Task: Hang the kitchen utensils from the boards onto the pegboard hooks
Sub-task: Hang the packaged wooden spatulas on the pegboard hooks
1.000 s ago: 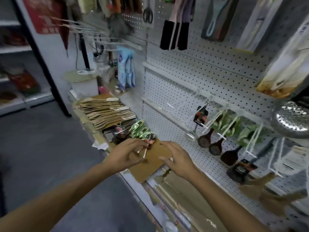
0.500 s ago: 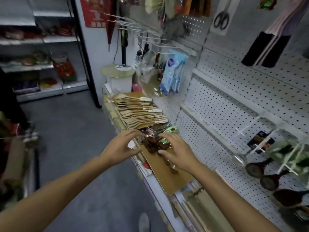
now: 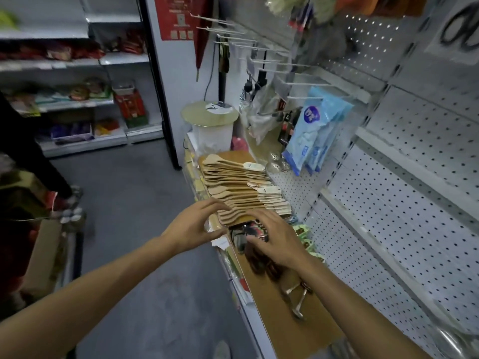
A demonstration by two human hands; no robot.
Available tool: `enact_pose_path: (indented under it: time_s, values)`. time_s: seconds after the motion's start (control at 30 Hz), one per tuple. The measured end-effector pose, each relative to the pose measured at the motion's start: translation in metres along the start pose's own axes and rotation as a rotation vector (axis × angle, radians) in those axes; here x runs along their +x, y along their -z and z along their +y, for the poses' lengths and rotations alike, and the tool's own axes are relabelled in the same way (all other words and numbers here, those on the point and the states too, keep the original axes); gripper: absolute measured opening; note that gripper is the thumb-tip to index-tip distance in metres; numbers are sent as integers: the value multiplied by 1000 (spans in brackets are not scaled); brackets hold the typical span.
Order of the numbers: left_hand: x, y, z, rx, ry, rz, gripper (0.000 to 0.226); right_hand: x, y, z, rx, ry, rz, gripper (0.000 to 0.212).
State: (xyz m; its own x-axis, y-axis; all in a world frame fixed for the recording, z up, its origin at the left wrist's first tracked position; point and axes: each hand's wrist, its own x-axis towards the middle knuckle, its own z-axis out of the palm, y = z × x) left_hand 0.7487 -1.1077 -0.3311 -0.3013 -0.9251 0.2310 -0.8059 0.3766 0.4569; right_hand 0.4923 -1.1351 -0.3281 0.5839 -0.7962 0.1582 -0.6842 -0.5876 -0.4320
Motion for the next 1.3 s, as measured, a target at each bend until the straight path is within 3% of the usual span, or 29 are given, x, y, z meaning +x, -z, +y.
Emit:
enact_pose_path:
  time_s: [0.33, 0.53, 0.97, 1.23, 1.3]
  values:
    - [81, -13, -66, -7, 2, -79, 52, 83, -18, 51, 43, -33, -48, 59]
    - [137, -29, -115, -56, -89, -182, 51, 117, -39, 76, 32, -170, -29, 57]
    - [259, -88, -272, -139, -248, -480, 52, 226, -129, 105, 137, -724, 62, 53]
    - [295, -202, -333, -163, -246, -639, 49, 271, -226, 176, 292, -1103, 43, 44]
    - [300, -240, -340, -148, -268, -682, 49, 278, -253, 202, 359, -1194, 56, 33]
